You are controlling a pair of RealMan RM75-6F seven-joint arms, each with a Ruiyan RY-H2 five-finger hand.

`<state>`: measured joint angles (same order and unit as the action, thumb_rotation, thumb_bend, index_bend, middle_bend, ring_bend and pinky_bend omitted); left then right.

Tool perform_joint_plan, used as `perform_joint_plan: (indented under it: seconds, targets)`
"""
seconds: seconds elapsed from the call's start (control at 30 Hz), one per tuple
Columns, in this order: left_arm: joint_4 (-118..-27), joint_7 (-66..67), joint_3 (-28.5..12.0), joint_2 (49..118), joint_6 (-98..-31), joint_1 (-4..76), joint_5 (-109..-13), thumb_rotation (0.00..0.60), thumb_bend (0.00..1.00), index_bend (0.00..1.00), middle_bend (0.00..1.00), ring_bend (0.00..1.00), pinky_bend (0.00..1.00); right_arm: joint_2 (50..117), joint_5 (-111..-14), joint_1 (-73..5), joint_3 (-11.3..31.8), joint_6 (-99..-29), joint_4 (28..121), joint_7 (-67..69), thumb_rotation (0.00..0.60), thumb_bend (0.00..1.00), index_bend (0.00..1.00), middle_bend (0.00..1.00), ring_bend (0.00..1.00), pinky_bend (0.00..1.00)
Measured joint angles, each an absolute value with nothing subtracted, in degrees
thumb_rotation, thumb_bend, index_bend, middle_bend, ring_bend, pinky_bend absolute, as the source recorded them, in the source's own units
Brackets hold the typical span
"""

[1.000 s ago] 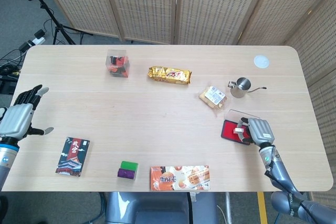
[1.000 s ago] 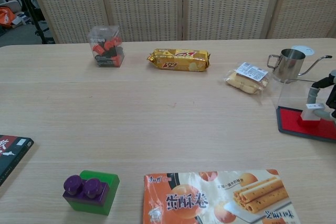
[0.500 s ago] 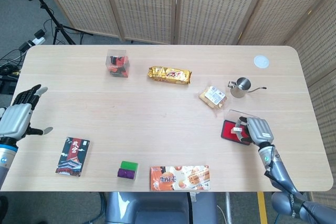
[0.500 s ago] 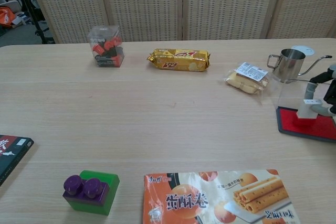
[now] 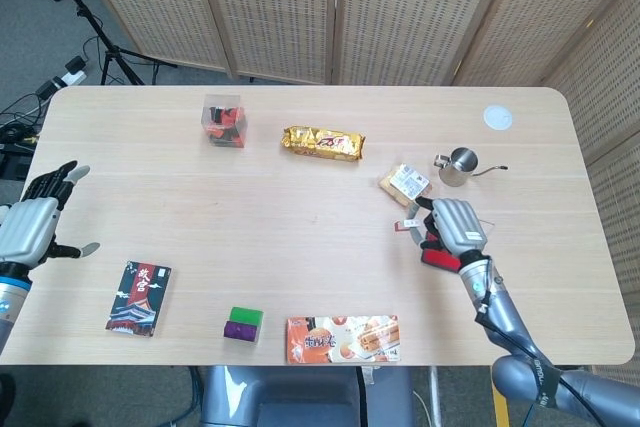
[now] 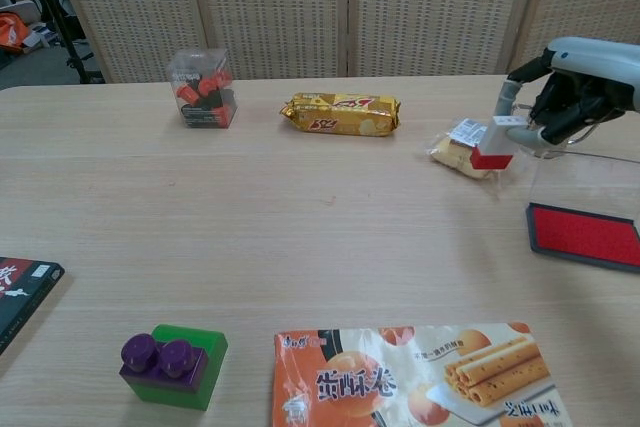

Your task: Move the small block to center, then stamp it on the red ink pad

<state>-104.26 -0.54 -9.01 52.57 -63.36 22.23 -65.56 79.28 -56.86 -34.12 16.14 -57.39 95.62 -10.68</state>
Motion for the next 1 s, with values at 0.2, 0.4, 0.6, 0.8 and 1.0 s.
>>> perform_joint_plan:
  seconds: [0.2, 0.4, 0.6, 0.8, 1.0]
  targets:
    - [-103.93, -1.37, -9.08, 52.33, -62.82, 22.29, -65.63, 0.600, 0.02, 0.00, 0.00, 0.00, 0.00, 84.57, -51.23, -37.51, 16.36, -56.62, 92.67, -15.25, 0.600, 0.70, 0.57, 0.97, 0.90, 1.00]
    - [-103.47, -2.30, -9.14, 52.21, -62.32, 22.39, -65.89, 0.600, 0.02, 0.00, 0.00, 0.00, 0.00, 89.06, -48.89, -40.01, 16.05, -55.26, 87.44, -16.44, 0.600, 0.70, 0.57, 0.97, 0.90, 1.00]
    - [-103.20, -2.52, -9.22, 52.25, -61.67, 22.66, -65.55, 0.600, 0.02, 0.00, 0.00, 0.00, 0.00, 90.56, -48.96, -40.80, 15.11, -54.18, 84.35, -16.34, 0.600, 0.68, 0.57, 0.97, 0.90, 1.00]
    - [-103.13, -2.37, -9.23, 52.28, -61.44, 22.80, -65.30, 0.600, 0.02, 0.00, 0.00, 0.00, 0.00, 91.78, -50.18, -40.96, 14.17, -53.52, 81.28, -15.27, 0.600, 0.67, 0.57, 0.97, 0.90, 1.00]
    - [-103.18, -2.00, -9.20, 52.38, -61.44, 22.87, -65.07, 0.600, 0.02, 0.00, 0.00, 0.00, 0.00, 92.34, -51.10, -40.86, 13.55, -53.15, 79.56, -14.59, 0.600, 0.67, 0.57, 0.97, 0.90, 1.00]
